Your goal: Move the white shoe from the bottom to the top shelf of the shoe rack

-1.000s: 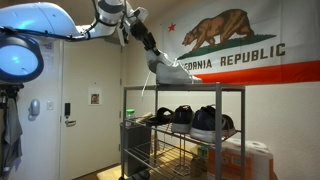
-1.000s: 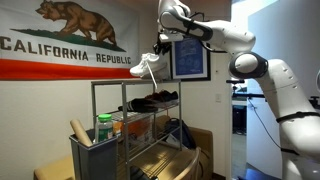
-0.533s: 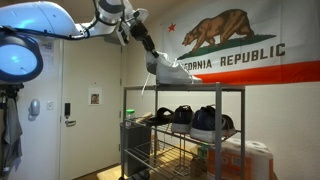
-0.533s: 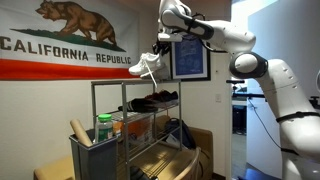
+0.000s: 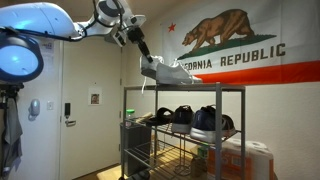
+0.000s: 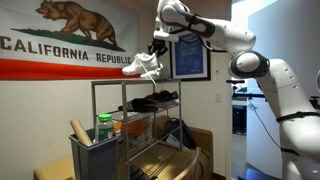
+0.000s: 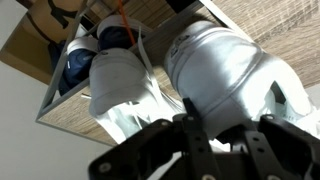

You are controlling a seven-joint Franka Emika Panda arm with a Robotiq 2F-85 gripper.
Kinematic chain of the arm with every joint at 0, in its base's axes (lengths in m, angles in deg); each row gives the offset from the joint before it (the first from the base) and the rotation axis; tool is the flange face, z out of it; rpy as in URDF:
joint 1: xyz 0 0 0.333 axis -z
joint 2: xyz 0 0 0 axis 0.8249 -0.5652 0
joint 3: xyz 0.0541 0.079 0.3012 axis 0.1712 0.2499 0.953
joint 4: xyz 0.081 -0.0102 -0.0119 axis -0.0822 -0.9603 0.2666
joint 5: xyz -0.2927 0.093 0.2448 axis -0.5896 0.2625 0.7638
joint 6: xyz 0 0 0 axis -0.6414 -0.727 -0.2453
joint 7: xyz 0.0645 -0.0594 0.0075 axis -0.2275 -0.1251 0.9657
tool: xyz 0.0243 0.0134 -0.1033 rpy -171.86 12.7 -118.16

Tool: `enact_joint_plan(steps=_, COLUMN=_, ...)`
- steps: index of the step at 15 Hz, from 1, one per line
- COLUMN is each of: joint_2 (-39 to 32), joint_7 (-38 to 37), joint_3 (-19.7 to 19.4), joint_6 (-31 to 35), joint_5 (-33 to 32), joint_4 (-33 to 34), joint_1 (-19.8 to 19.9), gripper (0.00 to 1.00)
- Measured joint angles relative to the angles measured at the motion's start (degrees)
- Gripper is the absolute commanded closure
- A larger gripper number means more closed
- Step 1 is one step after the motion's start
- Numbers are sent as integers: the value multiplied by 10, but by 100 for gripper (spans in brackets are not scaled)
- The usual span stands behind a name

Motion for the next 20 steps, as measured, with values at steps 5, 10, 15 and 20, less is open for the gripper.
enact_joint_plan(steps=5, joint_2=0, joint_7=-29, joint_3=3, joint_6=10, joint_5=4, joint_4=-30, joint_1=2, gripper=96)
enact_joint_plan(steps=10, joint_2=1, joint_7=-49, joint_3=3, joint_6=51, joint_5=4, joint_4=-69, joint_1=19, gripper=96)
enact_joint_plan(steps=15, joint_2=15, joint_7=-64, joint_3=1, joint_6=105, joint_5=4, joint_4=-117, joint_1=38, gripper=57)
enact_joint_plan(steps=20, joint_2=44, joint_7=-64, joint_3=-3, joint_6=133, joint_5=3, joint_4=-161, joint_1=46, gripper=20)
